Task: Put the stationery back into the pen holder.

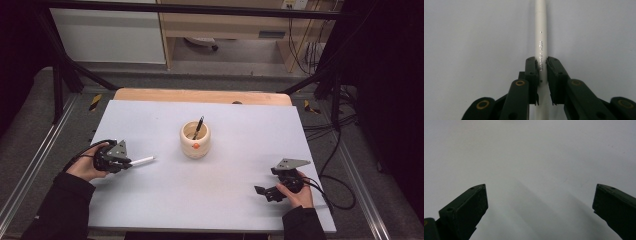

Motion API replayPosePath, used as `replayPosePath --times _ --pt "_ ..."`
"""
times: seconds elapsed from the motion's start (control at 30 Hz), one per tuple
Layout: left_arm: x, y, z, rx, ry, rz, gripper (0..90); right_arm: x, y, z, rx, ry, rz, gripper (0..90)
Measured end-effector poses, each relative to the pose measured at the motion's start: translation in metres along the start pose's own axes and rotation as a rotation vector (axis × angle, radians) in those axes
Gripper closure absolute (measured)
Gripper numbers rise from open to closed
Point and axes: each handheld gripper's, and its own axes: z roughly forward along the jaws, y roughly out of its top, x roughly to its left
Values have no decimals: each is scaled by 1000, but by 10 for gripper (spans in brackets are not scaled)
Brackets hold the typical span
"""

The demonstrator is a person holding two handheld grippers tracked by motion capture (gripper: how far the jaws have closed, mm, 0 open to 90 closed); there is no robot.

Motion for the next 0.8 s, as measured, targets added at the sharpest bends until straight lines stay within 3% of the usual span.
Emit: replayPosePath --times 0.43,0.63,0.8 --pt "-18 13 -7 -98 -55 -50 786 8 6 2 11 10 -37 7" --pt "-29 27 -4 -122 -69 -57 786 12 9 3 12 13 -53 7" --pt "-42 48 0 -148 -111 -51 787 19 14 6 17 -5 -90 8"
